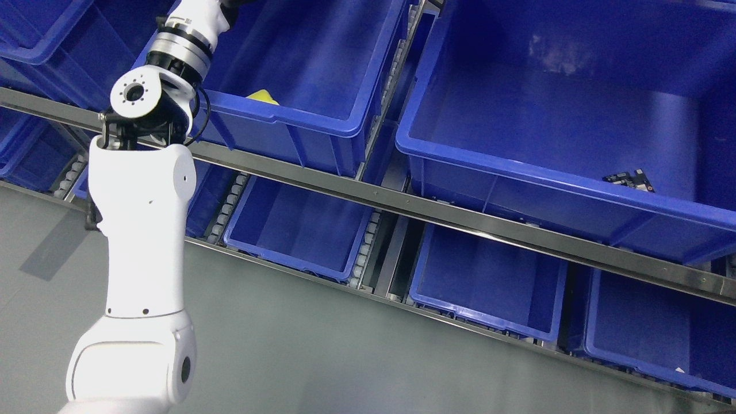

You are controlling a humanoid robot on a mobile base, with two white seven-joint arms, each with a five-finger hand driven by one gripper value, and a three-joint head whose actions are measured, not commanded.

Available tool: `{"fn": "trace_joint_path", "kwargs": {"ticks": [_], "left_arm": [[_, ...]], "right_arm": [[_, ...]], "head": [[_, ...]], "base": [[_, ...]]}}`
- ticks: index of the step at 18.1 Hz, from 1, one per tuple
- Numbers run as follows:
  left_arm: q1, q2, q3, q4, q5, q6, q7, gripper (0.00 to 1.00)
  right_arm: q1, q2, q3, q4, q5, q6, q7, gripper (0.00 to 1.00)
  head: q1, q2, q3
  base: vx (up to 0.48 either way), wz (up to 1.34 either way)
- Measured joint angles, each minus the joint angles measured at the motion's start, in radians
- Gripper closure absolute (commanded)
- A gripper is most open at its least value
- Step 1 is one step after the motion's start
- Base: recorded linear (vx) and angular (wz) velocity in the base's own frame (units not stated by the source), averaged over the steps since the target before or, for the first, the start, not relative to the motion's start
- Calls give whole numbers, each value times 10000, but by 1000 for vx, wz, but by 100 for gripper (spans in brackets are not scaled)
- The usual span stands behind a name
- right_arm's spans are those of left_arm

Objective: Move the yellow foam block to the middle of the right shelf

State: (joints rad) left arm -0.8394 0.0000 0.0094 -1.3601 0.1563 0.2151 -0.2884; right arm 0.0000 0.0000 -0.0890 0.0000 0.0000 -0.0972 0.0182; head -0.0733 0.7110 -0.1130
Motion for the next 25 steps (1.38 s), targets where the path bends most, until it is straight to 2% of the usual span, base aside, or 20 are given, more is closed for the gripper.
{"fn": "trace_joint_path", "kwargs": {"ticks": [4,10,22,23,25], "left_arm": [[1150,0,-25,-1167,368,-114,-70,0],[2050,0,250,-2351,573,-171,-86,0],[2540,0,803,-3175,639,-284,-106,0],[2556,0,827,-3213,640,-288,-106,0],[2586,0,871,-3280,642,-303,-106,0]], "right_arm": [[0,0,0,0,0,0,0,0],[0,0,0,0,0,0,0,0],[0,0,0,0,10,0,0,0],[0,0,0,0,523,0,0,0],[0,0,0,0,514,0,0,0]], "head": [[0,0,0],[0,0,0],[0,0,0],[0,0,0],[0,0,0]], "base": [[0,0],[0,0],[0,0],[0,0],[0,0]]}}
